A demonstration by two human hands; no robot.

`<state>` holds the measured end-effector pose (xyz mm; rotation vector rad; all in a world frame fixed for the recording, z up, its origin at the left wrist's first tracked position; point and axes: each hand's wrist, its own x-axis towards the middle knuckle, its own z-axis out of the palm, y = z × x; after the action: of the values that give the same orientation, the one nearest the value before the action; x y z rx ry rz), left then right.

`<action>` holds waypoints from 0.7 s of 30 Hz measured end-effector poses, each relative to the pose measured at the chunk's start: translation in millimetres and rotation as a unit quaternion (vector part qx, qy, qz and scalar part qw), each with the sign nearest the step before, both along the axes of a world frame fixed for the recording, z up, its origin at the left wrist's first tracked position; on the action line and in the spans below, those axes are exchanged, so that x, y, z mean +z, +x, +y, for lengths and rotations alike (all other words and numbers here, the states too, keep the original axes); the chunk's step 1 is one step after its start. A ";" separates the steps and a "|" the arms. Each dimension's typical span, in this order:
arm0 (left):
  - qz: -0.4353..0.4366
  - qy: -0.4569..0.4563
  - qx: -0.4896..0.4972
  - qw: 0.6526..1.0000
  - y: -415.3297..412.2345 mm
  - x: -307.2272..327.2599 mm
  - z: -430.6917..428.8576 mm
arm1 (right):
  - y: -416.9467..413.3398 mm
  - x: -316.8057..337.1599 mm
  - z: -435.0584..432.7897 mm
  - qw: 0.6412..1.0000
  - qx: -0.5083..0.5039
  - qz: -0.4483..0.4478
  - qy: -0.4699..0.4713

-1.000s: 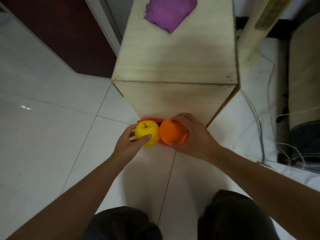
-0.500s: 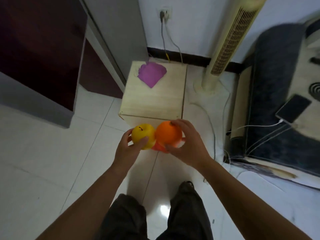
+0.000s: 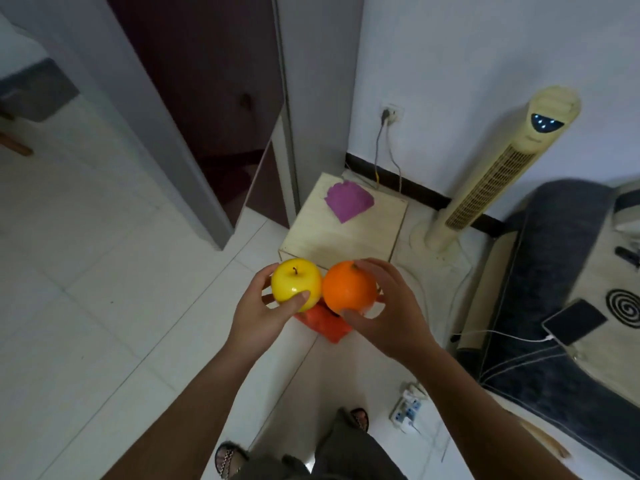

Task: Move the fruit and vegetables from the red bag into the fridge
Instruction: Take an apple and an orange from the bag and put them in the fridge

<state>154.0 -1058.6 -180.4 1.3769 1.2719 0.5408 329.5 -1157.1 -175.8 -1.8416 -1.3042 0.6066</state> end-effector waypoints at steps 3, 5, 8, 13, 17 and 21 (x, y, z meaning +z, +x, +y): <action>-0.012 -0.005 0.037 0.999 -41.9 9.1 -1.9 | -33.2 4.4 12.8 0.999 0.040 -0.010 -0.009; -0.015 -0.006 0.057 0.998 -74.9 13.7 -2.4 | -60.8 8.1 20.3 0.998 0.066 -0.012 -0.010; -0.024 0.009 0.090 0.996 -125.0 21.2 0.0 | -105.5 19.4 31.3 0.996 0.091 -0.011 0.001; -0.033 0.029 0.119 0.992 -202.5 36.2 17.1 | -177.1 31.6 55.9 0.994 0.101 0.003 0.028; -0.035 0.038 0.138 0.989 -269.0 43.0 33.4 | -244.4 36.8 83.9 0.990 0.135 -0.002 0.050; -0.030 0.042 0.186 0.981 -324.2 49.2 44.0 | -301.6 38.3 112.7 0.982 0.175 -0.017 0.075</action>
<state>-170.2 -1014.6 -131.3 1.1842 1.4812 0.8947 27.9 -1044.3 -137.5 -1.5176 -1.6677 0.6406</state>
